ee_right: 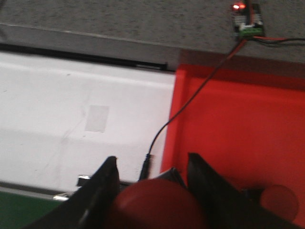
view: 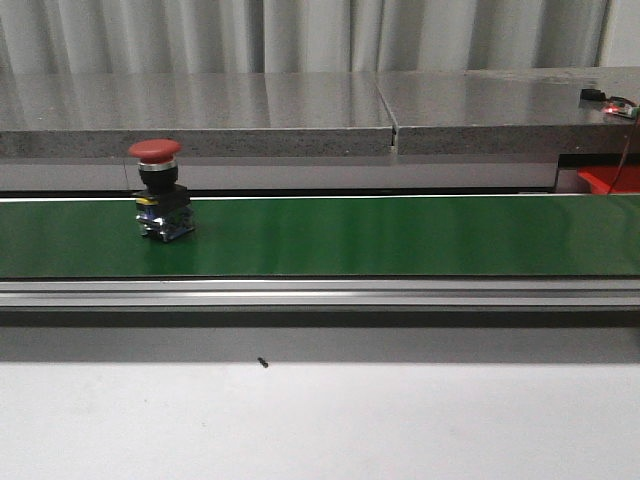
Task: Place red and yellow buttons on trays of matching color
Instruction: 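Carry the red button into the red tray and release it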
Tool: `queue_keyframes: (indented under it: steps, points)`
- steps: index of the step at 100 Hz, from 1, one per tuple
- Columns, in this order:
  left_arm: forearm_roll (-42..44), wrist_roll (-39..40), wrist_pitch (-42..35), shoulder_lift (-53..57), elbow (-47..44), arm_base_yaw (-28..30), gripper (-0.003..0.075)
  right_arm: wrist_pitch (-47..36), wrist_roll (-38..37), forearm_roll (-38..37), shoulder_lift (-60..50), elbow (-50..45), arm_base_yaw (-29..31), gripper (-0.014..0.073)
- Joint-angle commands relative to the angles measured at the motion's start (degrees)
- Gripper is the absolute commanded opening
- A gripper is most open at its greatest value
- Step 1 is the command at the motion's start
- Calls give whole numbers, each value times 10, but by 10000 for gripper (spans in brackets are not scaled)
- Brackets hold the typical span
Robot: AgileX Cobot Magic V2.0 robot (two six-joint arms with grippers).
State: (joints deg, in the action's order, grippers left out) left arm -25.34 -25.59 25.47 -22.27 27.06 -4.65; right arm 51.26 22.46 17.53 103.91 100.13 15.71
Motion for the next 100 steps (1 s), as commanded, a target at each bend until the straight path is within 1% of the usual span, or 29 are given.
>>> queue_keyframes:
  steps: [1,25,52,85,100]
  points:
    - [-14,2,-39,-4,16,-2,-20,-28,0,8,9,46,18,91]
    - [-14,2,-39,-4,16,-2,-20,-31,0,7,112,129,24,91]
    - [-14,2,-39,-4,16,-2,-20,-48,0,7,195,163,24,91]
    - [-14,2,-39,-4,16,-2,-20,-103,0,2,220,165,24,91]
    - [-14,2,-39,-4,16,-2,-20,-105,0,1,229,165,24,91]
